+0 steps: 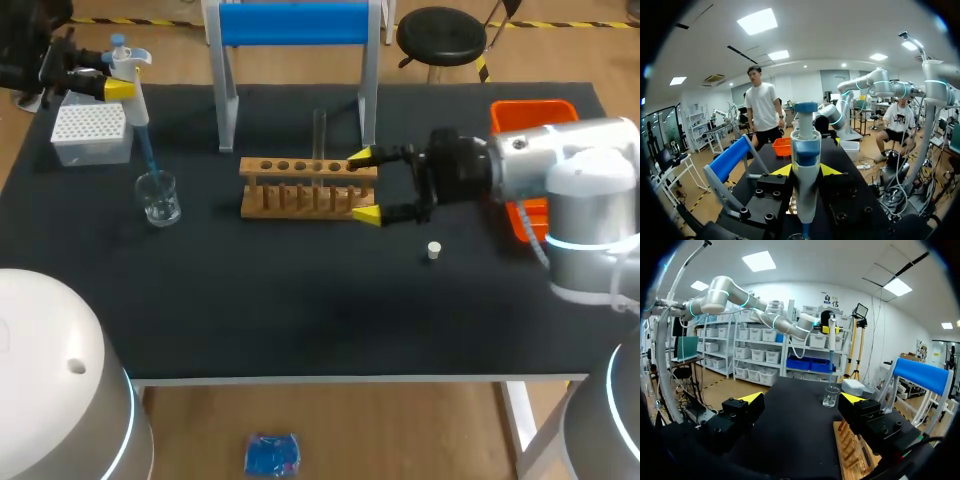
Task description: Invert the test tube, pick up the pipette, mount the tip to pipette, aspirate from beaker and dispense into the tube, eject the tip, return the pipette, and cap with the stopper.
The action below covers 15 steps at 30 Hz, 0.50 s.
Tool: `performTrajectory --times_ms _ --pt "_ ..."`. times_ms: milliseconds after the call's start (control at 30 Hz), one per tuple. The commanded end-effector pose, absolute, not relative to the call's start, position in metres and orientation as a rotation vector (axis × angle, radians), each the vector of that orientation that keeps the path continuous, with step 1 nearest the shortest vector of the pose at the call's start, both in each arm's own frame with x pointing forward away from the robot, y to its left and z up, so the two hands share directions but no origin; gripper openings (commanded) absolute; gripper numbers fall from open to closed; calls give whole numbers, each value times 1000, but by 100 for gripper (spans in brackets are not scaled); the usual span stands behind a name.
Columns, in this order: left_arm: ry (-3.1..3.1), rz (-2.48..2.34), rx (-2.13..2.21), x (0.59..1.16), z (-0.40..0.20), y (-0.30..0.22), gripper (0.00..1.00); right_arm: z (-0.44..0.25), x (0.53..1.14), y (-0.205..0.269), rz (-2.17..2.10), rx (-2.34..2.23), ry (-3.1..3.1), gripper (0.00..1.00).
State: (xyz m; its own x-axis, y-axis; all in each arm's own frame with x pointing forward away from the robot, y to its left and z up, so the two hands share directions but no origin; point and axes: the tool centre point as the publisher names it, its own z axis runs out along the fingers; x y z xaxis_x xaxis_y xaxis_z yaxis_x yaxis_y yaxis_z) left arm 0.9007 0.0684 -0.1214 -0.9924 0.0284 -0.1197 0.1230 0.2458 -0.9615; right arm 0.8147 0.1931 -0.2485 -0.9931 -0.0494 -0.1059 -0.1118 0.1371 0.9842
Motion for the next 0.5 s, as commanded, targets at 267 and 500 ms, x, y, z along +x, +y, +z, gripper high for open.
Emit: performTrajectory --times_ms 267,500 --pt "2417 -1877 151 901 -122 69 0 -278 817 336 1945 -14 2368 100" --pt "2417 -1877 151 901 -122 69 0 -289 824 389 1893 55 2387 100"
